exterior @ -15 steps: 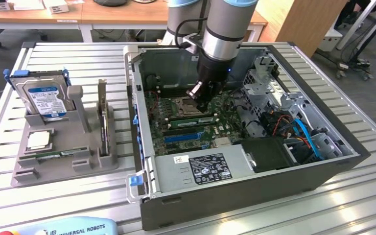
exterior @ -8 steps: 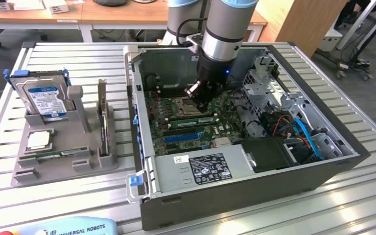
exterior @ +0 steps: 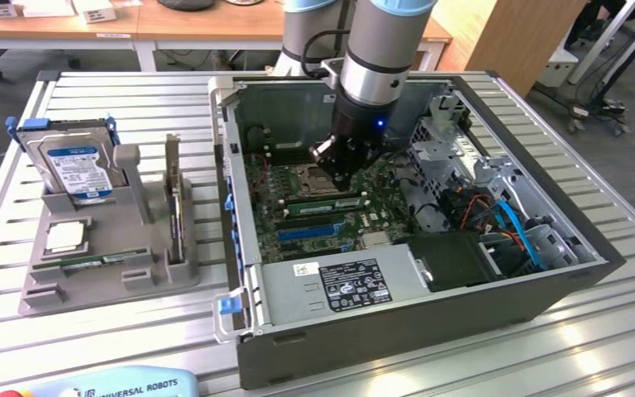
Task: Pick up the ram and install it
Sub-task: 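Press down the ram until it locks into place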
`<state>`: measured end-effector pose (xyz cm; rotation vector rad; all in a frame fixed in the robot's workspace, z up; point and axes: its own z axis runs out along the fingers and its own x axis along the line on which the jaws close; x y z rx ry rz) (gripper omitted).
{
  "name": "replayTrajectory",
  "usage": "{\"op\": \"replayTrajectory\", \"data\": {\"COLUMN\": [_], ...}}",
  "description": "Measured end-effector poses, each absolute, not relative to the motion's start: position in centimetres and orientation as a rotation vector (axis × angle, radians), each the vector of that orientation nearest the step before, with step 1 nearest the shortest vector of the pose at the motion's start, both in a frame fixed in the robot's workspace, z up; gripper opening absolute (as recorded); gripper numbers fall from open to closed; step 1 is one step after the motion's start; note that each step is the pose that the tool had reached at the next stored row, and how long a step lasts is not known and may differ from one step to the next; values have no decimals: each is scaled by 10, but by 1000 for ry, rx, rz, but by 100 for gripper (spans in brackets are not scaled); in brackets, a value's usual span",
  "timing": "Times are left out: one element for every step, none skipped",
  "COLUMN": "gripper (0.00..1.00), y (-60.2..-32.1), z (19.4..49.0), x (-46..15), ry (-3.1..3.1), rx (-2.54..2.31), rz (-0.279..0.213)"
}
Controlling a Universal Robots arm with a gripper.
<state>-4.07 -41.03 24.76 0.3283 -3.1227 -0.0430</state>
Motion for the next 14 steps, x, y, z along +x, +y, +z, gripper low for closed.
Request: {"op": "replayTrajectory", "data": {"gripper": [10,10,10,10,10,10,10,10,10,10,10,10,10,10], "y": [-410,-410,-410,-410,-410,-410,-410,-410,-410,-410,-410,-410,-410,-410], "z": [247,247,247,247,247,246,246,246,246,246,246,246,246,246], "x": [-41,-41,-41,-41,-41,-41,-41,-41,-41,-41,-41,-41,-41,-42], "ry": [-3126,-3129,-3131,-3134,-3136,-3137,-3139,-3140,-3140,-3141,-3141,-3141,-3141,-3141], "rx": [300,272,241,213,186,158,131,108,97,94,94,94,94,94], "rz": [-43,-43,-43,-43,-43,-43,-43,-43,-43,-43,-43,-43,-43,-43]}}
